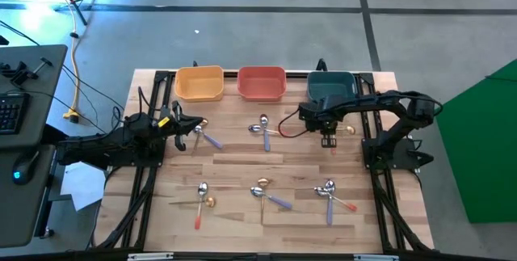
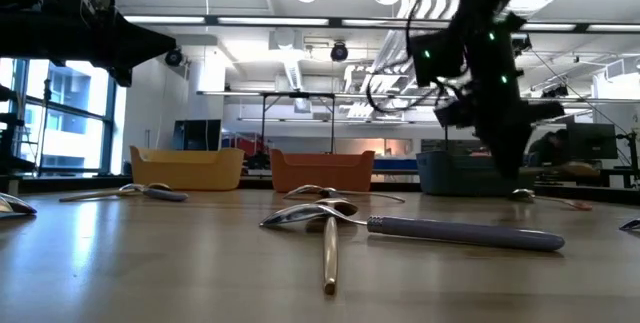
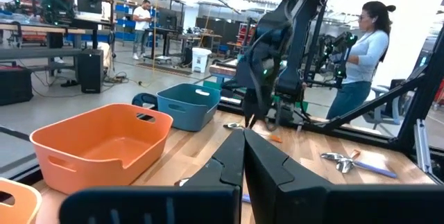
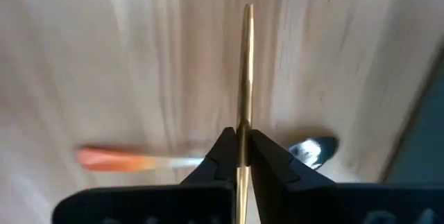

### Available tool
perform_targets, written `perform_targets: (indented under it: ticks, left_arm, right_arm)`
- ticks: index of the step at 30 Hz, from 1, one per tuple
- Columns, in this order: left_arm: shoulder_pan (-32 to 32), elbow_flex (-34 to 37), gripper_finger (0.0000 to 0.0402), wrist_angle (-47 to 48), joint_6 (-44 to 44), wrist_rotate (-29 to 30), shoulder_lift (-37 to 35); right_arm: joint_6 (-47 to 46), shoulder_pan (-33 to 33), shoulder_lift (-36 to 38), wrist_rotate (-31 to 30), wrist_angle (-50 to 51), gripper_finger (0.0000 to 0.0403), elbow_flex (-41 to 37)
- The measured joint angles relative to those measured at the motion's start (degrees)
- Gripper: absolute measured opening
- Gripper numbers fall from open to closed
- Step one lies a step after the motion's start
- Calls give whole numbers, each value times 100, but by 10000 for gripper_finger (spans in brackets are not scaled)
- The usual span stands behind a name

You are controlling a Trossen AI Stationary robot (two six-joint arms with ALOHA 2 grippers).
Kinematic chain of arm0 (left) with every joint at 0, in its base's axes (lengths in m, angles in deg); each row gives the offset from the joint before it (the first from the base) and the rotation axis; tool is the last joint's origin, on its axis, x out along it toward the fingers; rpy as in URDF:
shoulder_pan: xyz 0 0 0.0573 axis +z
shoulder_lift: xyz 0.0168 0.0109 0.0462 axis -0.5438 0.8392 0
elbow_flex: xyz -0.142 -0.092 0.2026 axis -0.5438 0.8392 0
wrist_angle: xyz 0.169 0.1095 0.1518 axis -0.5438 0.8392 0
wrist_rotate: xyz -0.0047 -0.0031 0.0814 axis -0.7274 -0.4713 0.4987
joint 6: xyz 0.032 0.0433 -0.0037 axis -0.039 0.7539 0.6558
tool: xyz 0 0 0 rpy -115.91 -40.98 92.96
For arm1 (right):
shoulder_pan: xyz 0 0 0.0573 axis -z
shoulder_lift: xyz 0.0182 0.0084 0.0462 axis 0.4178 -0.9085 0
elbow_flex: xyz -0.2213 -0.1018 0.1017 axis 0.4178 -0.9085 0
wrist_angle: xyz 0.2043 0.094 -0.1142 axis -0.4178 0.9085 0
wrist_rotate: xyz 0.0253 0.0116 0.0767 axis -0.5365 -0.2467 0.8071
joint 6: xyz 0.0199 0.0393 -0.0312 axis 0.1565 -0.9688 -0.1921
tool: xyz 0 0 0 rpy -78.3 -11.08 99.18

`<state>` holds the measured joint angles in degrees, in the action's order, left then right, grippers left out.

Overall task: Sort silverware by color (type)
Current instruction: Put the gold spoon into the orange bin

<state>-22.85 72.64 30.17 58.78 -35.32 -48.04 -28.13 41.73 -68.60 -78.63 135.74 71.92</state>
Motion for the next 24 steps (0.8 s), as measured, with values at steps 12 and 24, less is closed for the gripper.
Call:
perform_targets:
  ticks: [12, 24]
  left_arm:
    - [2, 0, 0, -5, -241, -87, 0]
    - [0, 0, 0, -13, -343, -87, 0]
  right_arm:
    - [403, 20, -190, -181, -202, 5, 2462]
    - [1310, 592, -2715, 337, 50, 5, 6325]
